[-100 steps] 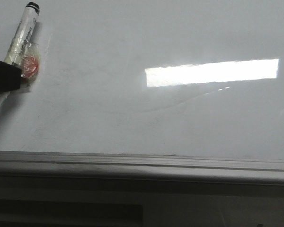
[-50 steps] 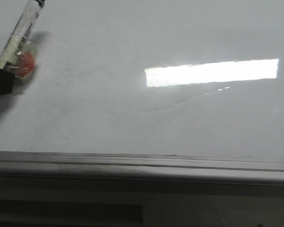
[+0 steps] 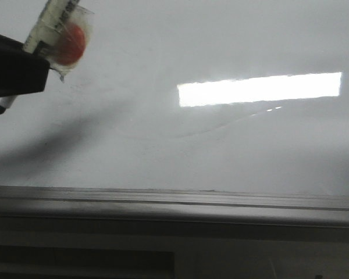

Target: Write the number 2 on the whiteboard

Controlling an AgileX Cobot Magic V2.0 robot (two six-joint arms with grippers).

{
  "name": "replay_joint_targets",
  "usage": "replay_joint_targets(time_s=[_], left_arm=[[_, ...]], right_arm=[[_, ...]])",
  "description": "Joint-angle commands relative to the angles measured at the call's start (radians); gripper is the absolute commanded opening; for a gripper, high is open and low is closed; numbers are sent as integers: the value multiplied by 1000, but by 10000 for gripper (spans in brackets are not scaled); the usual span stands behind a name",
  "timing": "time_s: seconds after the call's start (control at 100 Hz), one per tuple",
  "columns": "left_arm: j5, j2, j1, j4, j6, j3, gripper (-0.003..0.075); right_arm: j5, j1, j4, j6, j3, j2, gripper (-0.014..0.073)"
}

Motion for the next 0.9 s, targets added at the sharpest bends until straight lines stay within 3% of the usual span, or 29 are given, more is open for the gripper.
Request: replay_joint_targets(time_s=[0.0, 0.16, 0.23, 0.69, 0.89], left_arm=[[-63, 1, -42, 67, 2, -35, -19], [-62, 1, -75, 192, 2, -35, -19], [-62, 1, -79, 234, 2, -35, -19], [-66, 3, -79, 351, 2, -35, -19], [-66, 3, -79, 351, 2, -35, -19]], right_arm=[[-111, 106, 6, -66, -75, 92, -10], [-172, 272, 4, -96, -135, 235, 220], [-180, 318, 2, -96, -161, 296, 279], [-232, 357, 19, -96, -268, 442, 284], [-247, 444, 19, -96, -285, 472, 284]])
